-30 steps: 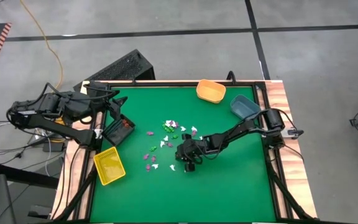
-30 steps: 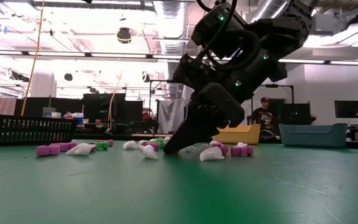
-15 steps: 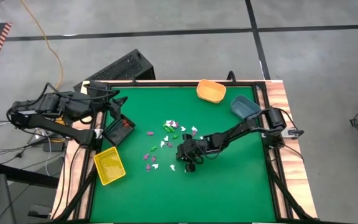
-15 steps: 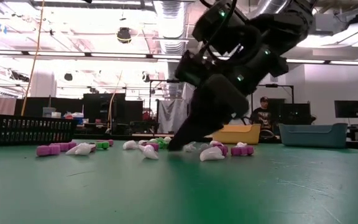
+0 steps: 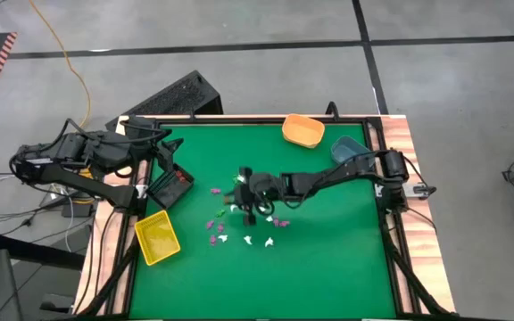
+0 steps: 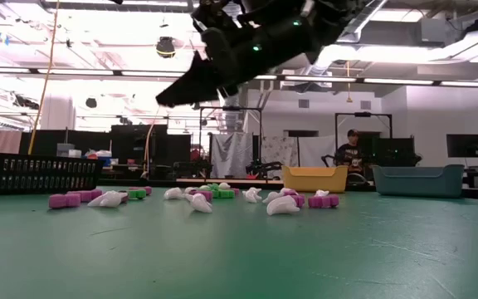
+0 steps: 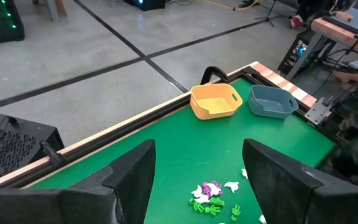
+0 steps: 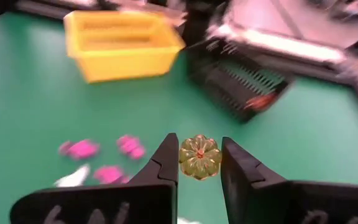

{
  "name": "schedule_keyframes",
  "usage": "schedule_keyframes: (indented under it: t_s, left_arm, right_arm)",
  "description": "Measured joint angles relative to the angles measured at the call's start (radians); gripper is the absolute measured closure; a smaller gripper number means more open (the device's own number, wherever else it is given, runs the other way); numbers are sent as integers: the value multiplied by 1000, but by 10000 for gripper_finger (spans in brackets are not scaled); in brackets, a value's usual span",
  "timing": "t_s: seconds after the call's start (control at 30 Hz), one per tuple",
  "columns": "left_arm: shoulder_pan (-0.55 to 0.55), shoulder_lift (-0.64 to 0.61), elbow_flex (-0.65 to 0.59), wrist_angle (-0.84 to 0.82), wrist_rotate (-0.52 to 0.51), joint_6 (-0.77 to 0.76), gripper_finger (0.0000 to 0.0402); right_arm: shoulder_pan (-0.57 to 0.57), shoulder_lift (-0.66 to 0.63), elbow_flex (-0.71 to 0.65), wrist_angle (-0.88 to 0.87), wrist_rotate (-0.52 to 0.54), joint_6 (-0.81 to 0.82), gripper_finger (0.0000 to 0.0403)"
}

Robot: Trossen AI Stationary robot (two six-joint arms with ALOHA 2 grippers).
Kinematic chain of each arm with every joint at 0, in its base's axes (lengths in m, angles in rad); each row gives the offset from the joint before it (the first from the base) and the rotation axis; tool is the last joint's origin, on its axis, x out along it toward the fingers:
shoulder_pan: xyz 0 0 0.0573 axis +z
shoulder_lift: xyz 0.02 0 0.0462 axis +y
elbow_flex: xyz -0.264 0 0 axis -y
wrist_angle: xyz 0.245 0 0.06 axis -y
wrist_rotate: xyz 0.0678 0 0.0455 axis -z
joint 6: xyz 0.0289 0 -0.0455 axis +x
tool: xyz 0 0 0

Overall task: Sort Halloween decoration
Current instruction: Put the orange pumpkin toy into the black bin

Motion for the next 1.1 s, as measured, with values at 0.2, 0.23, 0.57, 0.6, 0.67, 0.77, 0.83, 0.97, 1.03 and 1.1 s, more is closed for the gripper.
schedule_keyframes:
  t_s: [0.2, 0.23, 0.57, 0.6, 0.67, 0.77, 0.83, 0.97, 1.03, 1.1]
  left_arm:
    - [0, -1, 0, 0, 0, 4, 170]
    - [0, 0, 0, 1, 0, 10, 170]
    - [0, -8, 0, 13, 0, 23, 170]
    - [0, -9, 0, 15, 0, 23, 170]
    - [0, -13, 0, 14, 2, 23, 170]
    - [0, -15, 0, 15, 2, 22, 170]
    - [0, -14, 0, 15, 3, 23, 170]
    - [-1, -14, 0, 15, 3, 22, 170]
    - [-1, -13, 0, 15, 3, 22, 170]
    - [-1, -13, 0, 15, 3, 22, 170]
  right_arm:
    - [-65, 68, 121, 67, -7, -7, 330]
    - [-73, 89, 143, 49, -19, -7, 330]
    - [-117, 345, 505, 6, -95, 1, 330]
    - [-119, 359, 536, -13, -113, 1, 331]
    - [-124, 409, 603, -14, -135, 0, 331]
    - [-130, 467, 691, -31, -152, 1, 331]
    - [-131, 505, 746, -38, -157, 4, 331]
    - [-132, 590, 862, -44, -159, 15, 331]
    - [-132, 637, 924, -36, -160, 23, 331]
    - [-131, 675, 979, -48, -160, 41, 331]
